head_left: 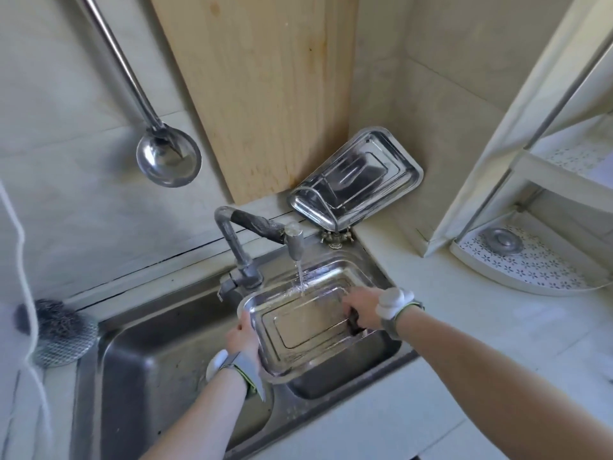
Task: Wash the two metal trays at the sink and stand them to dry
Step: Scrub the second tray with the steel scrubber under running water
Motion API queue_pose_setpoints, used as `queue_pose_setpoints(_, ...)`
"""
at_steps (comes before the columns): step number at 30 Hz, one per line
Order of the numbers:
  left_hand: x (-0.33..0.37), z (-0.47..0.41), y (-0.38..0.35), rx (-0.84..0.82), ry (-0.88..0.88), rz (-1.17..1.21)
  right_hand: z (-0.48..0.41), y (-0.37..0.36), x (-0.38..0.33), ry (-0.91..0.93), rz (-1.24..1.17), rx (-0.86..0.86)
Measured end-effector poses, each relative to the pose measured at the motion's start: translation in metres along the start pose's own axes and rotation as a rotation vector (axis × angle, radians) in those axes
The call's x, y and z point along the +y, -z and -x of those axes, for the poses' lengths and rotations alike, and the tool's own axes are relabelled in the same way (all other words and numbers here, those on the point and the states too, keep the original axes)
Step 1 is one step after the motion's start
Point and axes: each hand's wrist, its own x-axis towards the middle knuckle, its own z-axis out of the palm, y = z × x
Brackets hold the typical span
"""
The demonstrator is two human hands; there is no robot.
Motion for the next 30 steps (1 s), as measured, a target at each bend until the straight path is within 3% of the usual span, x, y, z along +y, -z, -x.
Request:
queue_pose_setpoints(4, 0.022, -0.017, 0.015, -0.067, -0.046, -0.216, -0.009, 0.004, 0.042, -0.192, -0.155, 0.220)
queue_pose_setpoints(7, 0.048, -0.014, 0.016, -0.087, -0.229, -0.434, -0.015, 0.007, 0.034, -0.200, -0.404, 0.353)
queue_pose_setpoints(13, 0.077, 0.038, -0.011, -0.038, -0.706, -0.860, -0.027, 0.016, -0.039, 0.044, -0.671, 0.582)
queue_pose_setpoints(18, 0.073, 0.054, -0.016, -0.078, -0.836, -0.822, -0.036, 0.022, -0.068, 0.214, -0.584, 0.721)
queue_pose_setpoints(21, 0.069, 0.054, -0.009, -0.081, -0.854, -0.760, -0.034, 0.015, -0.033, 0.013, -0.308, 0.626)
queue_pose_setpoints(23, 0.067, 0.056, -0.005, -0.075, -0.880, -0.775, -0.033, 0.011, -0.022, -0.106, -0.280, 0.517)
queue_pose_setpoints(27, 0.064, 0.059, -0.006, -0.097, -0.944, -0.811, -0.034, 0.014, -0.066, 0.225, -0.427, 0.774)
queue_pose_setpoints(29, 0.063, 0.057, -0.002, -0.099, -0.942, -0.773, -0.034, 0.014, -0.062, 0.240, -0.397, 0.745)
queue_pose_setpoints(30, 0.064, 0.059, -0.001, -0.097, -0.925, -0.759, -0.035, 0.013, -0.050, 0.140, -0.388, 0.651)
